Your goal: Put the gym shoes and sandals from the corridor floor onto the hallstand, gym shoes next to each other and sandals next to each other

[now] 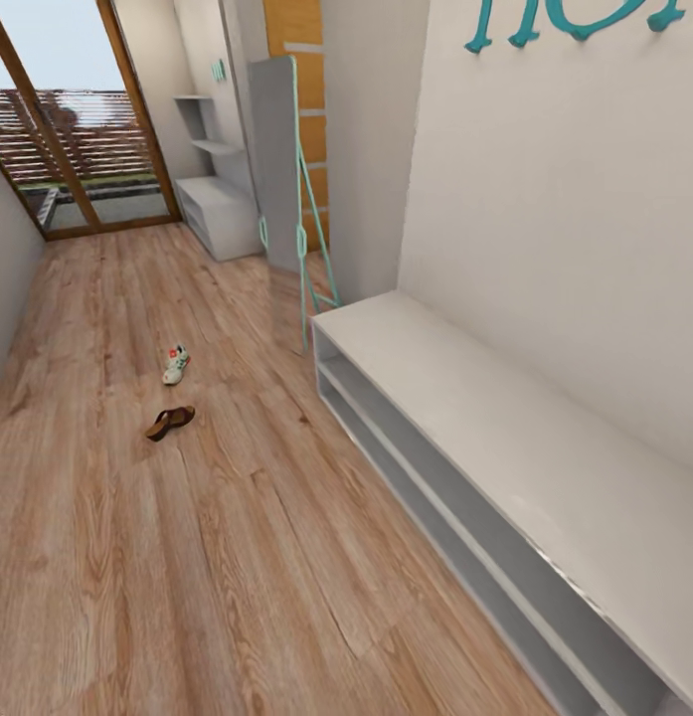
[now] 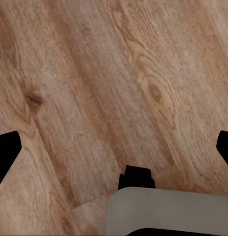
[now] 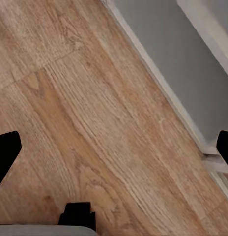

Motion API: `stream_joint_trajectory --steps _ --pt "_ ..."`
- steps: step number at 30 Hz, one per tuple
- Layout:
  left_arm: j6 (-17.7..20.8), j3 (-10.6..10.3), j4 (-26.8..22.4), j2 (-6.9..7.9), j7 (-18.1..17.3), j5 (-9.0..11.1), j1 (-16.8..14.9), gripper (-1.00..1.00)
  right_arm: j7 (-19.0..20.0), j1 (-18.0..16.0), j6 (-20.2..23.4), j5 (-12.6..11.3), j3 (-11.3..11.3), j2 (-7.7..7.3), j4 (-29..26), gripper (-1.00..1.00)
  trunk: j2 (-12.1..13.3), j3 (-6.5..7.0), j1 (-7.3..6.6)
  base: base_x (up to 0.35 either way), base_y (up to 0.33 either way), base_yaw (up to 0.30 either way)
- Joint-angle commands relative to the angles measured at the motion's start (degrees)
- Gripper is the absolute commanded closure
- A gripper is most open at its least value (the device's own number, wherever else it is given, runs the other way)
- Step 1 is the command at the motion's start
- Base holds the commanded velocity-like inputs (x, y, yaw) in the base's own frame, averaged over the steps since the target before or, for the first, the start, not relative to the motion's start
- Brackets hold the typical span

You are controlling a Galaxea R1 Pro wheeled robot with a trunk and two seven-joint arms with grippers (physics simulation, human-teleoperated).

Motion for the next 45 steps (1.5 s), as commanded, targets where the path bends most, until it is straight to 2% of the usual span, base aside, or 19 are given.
stream_joint_trajectory --steps 1,45 --pt "-0.18 0.06 0.08 -0.01 -0.08 0.14 -0.05 -1.00 -0.02 0.00 -0.16 0.06 -0.09 0.01 0.00 -1.00 -0.02 -0.09 0.03 0.283 0.234 0.230" --pt "-0.18 0.06 -0.01 -0.01 -0.08 0.14 -0.05 -1.00 -0.02 0.00 -0.16 0.05 -0.05 0.01 0.00 -1.00 -0.02 -2.31 0.03 0.298 0.197 0.230"
